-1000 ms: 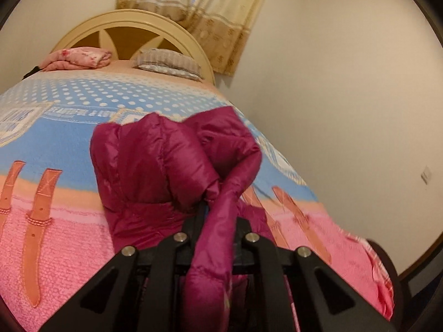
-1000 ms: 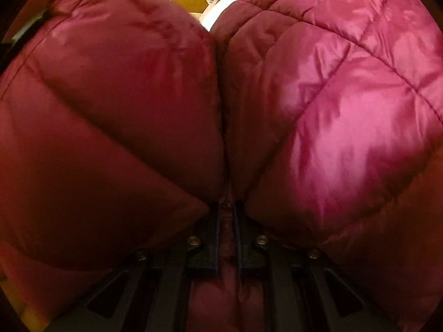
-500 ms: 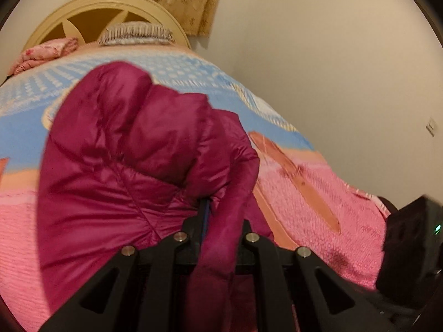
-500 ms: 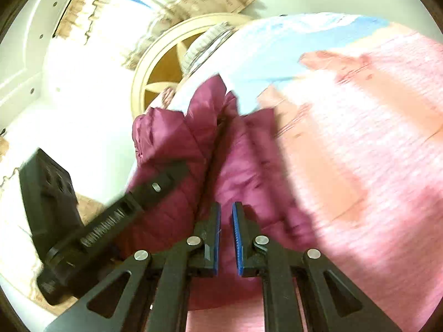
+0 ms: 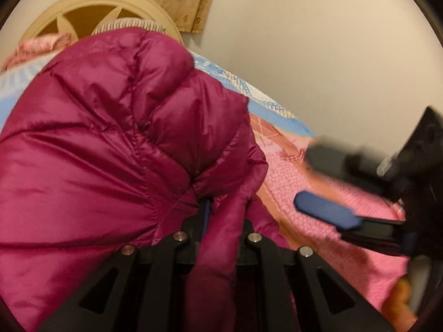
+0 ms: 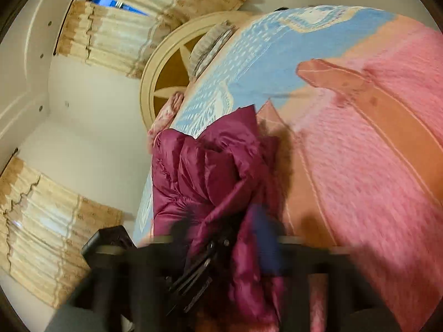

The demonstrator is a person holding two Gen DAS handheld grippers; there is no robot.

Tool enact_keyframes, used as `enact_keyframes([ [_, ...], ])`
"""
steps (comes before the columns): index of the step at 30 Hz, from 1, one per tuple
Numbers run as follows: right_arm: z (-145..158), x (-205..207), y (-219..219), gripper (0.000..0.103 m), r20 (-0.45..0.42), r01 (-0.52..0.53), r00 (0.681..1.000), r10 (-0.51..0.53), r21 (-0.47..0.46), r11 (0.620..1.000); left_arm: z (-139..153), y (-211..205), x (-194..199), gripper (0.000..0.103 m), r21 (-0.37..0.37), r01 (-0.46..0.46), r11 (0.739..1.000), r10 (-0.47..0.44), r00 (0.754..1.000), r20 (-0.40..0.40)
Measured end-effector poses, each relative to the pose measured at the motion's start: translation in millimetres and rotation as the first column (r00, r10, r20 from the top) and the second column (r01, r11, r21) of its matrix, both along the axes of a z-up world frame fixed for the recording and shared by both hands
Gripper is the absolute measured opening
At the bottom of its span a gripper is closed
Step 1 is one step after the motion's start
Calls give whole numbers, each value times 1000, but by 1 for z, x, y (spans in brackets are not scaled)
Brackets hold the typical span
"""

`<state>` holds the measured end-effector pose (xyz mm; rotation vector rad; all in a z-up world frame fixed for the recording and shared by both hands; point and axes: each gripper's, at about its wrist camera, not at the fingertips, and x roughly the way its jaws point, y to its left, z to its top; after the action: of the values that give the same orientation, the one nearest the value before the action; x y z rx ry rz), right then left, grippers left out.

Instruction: Fold large clothes

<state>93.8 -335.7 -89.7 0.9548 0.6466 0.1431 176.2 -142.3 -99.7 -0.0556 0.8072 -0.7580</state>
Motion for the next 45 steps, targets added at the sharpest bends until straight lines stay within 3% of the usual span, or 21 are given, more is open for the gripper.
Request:
enact_keyframes([
  [4,-4,28,2,77,5,-34,999,34,-4,999,3,5,0,15,8,-5,1000,5,1000,6],
  [8,-6,57,12,77,-64,-98,994,90,-136,986,6,0,-1,15,23,-17,1000,16,1000,6],
  [9,-6,61,15,68,-70,-113,992,103,-164,980,7,-1,-1,16,29,-19,999,19,1000,5],
  [10,-6,67,18,51,-89,-134,989,118,-198,971,9,-4,-3,16,53,-22,998,21,1000,11],
  [13,-10,75,18,37,-100,-158,985,139,-211,965,19,-15,-13,17,132,-5,991,0,999,40],
  [15,-12,79,19,32,-119,-172,982,147,-233,957,30,-9,-22,19,138,31,990,-36,999,34],
  [17,-13,79,22,31,-133,-182,980,151,-262,948,45,6,-35,26,120,64,991,-68,997,34],
  [19,-15,82,22,31,-148,-190,977,153,-284,940,61,27,-47,52,105,67,992,-74,995,62],
  [21,-18,84,20,31,-156,-193,976,153,-291,937,77,50,-55,70,78,52,996,-59,993,98],
  [24,-23,89,17,31,-162,-194,975,151,-297,935,99,93,-39,76,36,-47,998,41,988,151],
  [27,-23,89,21,31,-166,-201,974,154,-327,923,106,113,6,76,72,-197,978,180,964,196],
  [29,-21,88,26,31,-171,-211,973,157,-366,906,102,113,41,75,91,-235,968,214,958,190],
  [33,-21,88,26,31,-176,-216,971,160,-370,904,85,87,83,71,115,-190,975,166,967,191],
  [38,-21,94,27,31,-205,-241,964,170,-399,885,44,64,107,71,186,-185,965,173,982,76],
  [41,-26,105,25,31,-230,-275,954,195,-399,875,27,63,115,79,211,-201,957,201,979,23],
  [45,-33,118,18,29,-240,-306,944,228,-370,877,13,44,113,89,285,-244,927,236,970,63],
])
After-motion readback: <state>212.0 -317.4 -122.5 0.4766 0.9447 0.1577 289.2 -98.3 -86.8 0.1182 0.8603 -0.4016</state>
